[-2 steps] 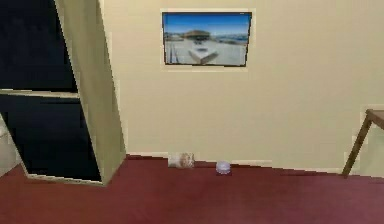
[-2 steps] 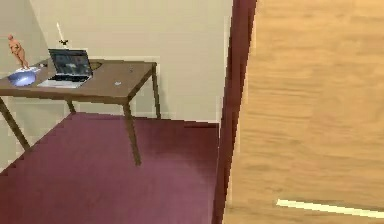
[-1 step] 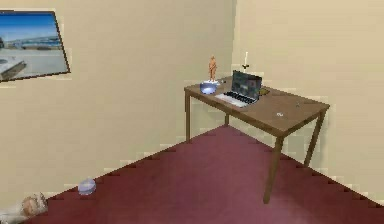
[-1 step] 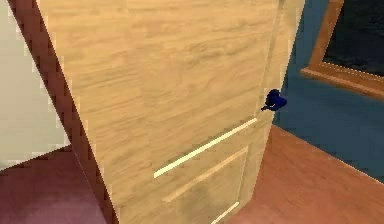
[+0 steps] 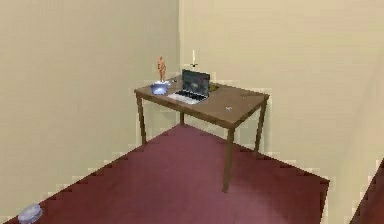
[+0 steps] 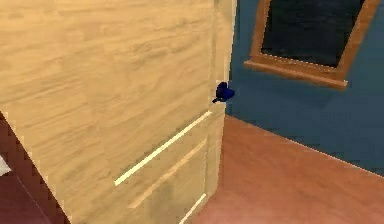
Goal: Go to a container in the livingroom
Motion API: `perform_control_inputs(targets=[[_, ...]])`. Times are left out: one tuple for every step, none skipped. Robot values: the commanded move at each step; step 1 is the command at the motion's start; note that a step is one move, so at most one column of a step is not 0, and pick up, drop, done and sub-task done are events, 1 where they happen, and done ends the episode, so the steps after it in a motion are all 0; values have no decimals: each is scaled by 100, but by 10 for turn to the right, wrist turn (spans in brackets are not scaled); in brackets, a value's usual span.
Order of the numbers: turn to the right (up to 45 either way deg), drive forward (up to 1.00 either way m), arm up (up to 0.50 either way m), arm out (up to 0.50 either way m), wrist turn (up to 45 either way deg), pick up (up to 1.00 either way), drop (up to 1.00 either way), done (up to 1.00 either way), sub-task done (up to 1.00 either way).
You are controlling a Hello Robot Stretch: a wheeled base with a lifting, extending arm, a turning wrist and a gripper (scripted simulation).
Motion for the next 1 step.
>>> perform_control_inputs(targets=[[0, 40, 0, 0, 0, 0, 0, 0, 0]])
